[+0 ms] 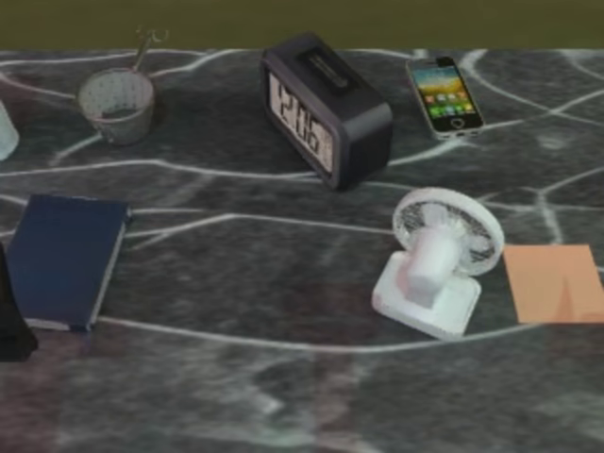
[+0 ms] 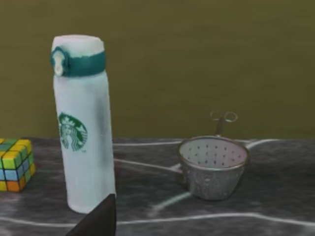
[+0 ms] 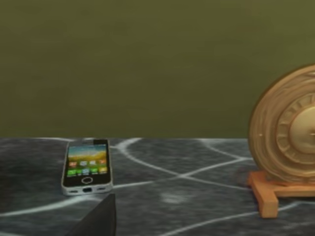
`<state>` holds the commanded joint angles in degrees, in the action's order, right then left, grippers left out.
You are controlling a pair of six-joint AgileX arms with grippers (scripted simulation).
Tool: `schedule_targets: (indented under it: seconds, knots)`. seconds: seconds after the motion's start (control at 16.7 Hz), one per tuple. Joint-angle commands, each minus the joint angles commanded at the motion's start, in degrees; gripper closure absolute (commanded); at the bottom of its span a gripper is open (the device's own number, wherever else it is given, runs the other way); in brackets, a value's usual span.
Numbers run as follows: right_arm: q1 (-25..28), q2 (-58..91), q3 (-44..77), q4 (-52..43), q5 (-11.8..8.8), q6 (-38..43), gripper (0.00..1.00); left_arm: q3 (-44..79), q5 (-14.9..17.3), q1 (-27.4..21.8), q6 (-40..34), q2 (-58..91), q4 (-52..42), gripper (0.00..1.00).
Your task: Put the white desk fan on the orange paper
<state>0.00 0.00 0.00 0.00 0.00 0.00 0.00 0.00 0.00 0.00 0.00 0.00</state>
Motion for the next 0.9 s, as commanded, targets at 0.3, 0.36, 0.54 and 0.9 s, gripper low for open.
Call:
schedule_targets:
  seconds: [0.3, 0.36, 0.54, 0.9]
  knots:
    - [1.1, 3.5, 3.3, -3.4, 0.0, -1.5, 0.00, 0.0, 0.0, 0.0, 0.0, 0.0, 0.0, 0.00]
    - [1.8, 5.9, 5.6, -5.6, 0.0, -2.4, 0.00, 0.0, 0.0, 0.0, 0.0, 0.0, 0.0, 0.00]
    - [4.5, 16.6, 15.5, -14.5, 0.2, -6.1, 0.00, 0.0, 0.0, 0.0, 0.0, 0.0, 0.0, 0.00]
    - [11.9, 50.8, 48.0, -36.5, 0.2, -15.3, 0.00, 0.0, 0.0, 0.0, 0.0, 0.0, 0.0, 0.00]
